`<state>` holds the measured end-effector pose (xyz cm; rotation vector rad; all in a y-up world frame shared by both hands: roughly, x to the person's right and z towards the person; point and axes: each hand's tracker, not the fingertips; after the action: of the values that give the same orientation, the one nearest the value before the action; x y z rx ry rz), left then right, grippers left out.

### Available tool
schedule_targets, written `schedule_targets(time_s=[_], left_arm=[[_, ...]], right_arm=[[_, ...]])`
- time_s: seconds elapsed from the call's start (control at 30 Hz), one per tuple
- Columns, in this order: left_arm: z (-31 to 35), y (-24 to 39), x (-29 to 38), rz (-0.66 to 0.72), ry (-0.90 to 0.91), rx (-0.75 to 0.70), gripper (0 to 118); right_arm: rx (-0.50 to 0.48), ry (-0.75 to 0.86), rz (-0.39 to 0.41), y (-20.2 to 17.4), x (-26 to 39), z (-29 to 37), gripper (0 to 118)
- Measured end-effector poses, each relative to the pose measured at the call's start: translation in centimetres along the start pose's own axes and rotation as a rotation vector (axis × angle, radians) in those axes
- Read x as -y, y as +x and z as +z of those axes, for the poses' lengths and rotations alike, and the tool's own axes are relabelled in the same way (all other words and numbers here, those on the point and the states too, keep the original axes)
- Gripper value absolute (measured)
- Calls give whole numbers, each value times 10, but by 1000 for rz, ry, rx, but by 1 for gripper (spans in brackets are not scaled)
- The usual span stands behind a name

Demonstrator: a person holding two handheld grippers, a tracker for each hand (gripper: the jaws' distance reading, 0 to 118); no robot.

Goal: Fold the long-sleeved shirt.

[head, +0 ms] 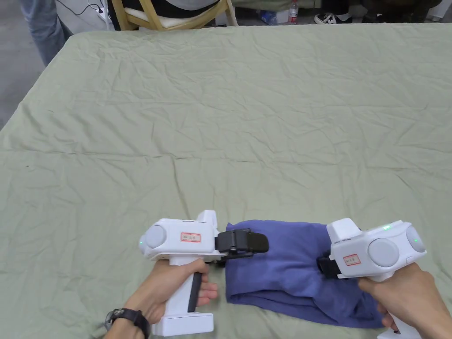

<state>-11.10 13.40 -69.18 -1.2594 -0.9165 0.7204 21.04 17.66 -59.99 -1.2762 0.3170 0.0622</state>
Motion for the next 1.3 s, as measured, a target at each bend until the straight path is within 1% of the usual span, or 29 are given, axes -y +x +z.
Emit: schedule_targets(time_s=[0.07,0.1,0.13,0.2,0.23,0.27,0.3,0.33,0.4,0.53,0.57,0.6,0.67,0.7,0.77,0.9,1.0,1.03,1.1,1.13,1.3], left_arm=[[-12,2,-1,12,-19,37,102],[-18,3,0,1,-31,14,93],[-23,-2,1,-16,-48,-10,90],[-21,-3,2,-19,-36,11,89],[-20,-4,1,0,-32,15,87],[-18,-3,2,0,-33,-1,78],[-17,-1,2,-37,-40,-87,43],[-18,0,5,-94,-40,-169,19],[-15,-2,9,-50,-20,-71,18],[-17,9,13,-102,-11,-140,17],[-17,9,13,-73,-13,-153,17],[-16,8,12,-13,4,-162,17],[-18,14,16,-67,6,-184,16],[-18,17,16,-111,-7,-212,16],[-17,19,14,-74,-15,-214,16],[-20,29,18,-110,-18,-257,16],[-21,32,19,-116,-12,-279,16],[-21,34,21,-124,-10,-291,16],[-22,39,22,-137,-8,-305,16],[-22,40,23,-140,-7,-312,16],[-21,45,23,-157,-10,-330,16]], right_arm=[[-1,3,-7,1,-1,-1,1],[-2,5,-12,1,0,-2,1],[-2,6,-15,1,0,-2,1],[-2,6,-15,1,0,-1,1],[-2,6,-15,1,0,-1,1],[-1,6,-14,0,0,-1,1],[0,7,-12,1,0,-1,1],[0,10,-13,1,0,-2,1],[-1,18,-22,1,0,-2,1],[7,44,-23,-2,5,-1,1],[9,50,-24,-2,5,-1,1],[12,64,-22,-2,6,1,1],[18,83,-25,-2,6,8,1],[33,109,-27,-3,4,16,1],[75,202,0,-9,1,39,1],[111,374,23,-21,6,94,1],[129,461,27,-30,23,124,1],[141,472,30,-33,34,131,1],[183,510,3,-40,54,136,1],[172,505,11,-43,61,136,1],[179,502,-12,-48,77,136,1]])
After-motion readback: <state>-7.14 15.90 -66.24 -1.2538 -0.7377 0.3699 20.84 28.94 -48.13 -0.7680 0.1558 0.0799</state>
